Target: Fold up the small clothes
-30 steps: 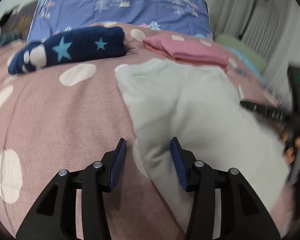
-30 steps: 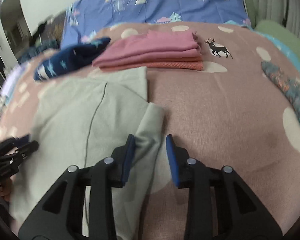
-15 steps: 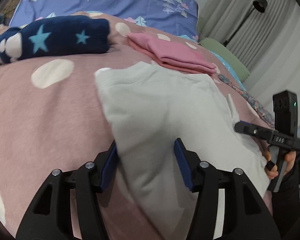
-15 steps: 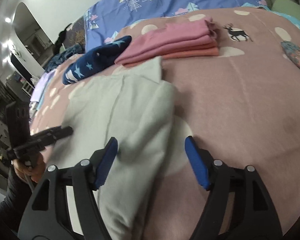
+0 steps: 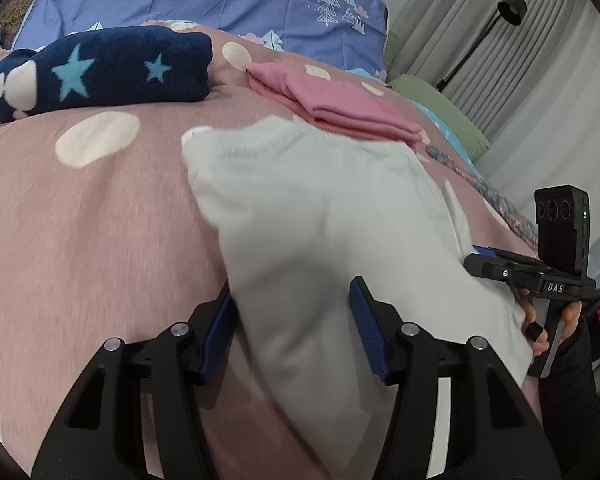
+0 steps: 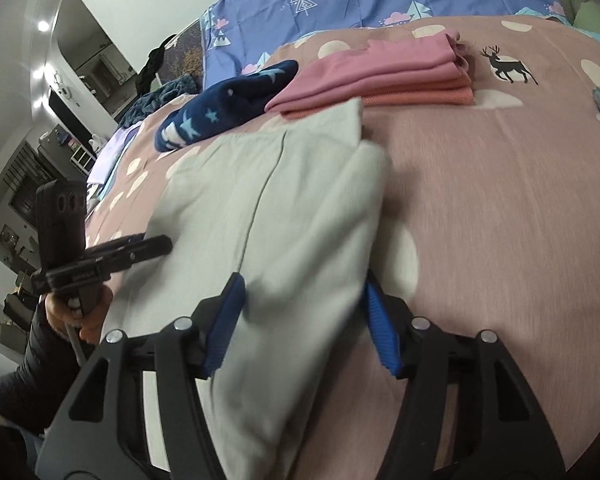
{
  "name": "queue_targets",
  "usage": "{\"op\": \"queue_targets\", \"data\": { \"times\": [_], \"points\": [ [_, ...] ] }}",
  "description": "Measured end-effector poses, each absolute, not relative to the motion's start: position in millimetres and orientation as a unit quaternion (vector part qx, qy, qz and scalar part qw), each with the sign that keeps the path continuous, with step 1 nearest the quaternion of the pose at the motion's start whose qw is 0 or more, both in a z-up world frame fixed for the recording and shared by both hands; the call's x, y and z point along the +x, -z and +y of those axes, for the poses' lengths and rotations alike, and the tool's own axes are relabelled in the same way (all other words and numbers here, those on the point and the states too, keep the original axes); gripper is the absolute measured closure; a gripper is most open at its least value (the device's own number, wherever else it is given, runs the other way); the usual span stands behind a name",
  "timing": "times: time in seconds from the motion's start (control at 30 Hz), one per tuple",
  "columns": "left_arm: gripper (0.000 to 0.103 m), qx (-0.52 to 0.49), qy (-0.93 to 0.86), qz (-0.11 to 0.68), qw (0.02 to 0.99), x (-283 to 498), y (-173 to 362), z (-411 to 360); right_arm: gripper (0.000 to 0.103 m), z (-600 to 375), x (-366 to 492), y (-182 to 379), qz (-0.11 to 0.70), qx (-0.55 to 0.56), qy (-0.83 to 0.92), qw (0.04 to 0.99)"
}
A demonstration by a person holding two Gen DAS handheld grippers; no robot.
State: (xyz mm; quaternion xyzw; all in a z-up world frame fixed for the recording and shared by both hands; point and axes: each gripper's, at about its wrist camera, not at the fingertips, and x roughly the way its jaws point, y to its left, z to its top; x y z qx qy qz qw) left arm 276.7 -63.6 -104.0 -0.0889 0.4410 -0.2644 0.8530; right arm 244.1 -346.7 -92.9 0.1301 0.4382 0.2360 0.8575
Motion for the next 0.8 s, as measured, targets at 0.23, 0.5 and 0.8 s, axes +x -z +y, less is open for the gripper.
{"op": "queue_targets", "data": {
  "times": [0.23, 0.5, 0.8],
  "points": [
    [0.045, -0.033, 0.256, 0.437, 0.862, 257, 101, -77, 0.046, -343, 246, 94, 0.444, 0.136, -0.260, 0.847],
    [0.043, -0.042, 0.252, 0.438, 0.862, 271, 106, -80, 0.047, -337, 263, 98, 0.442, 0.137, -0.278, 0.842],
    [0.042, -0.035, 0.247, 0.433, 0.866, 268, 106, -81, 0.049, -335, 256, 98, 0.430, 0.128, -0.270, 0.852]
  ]
}}
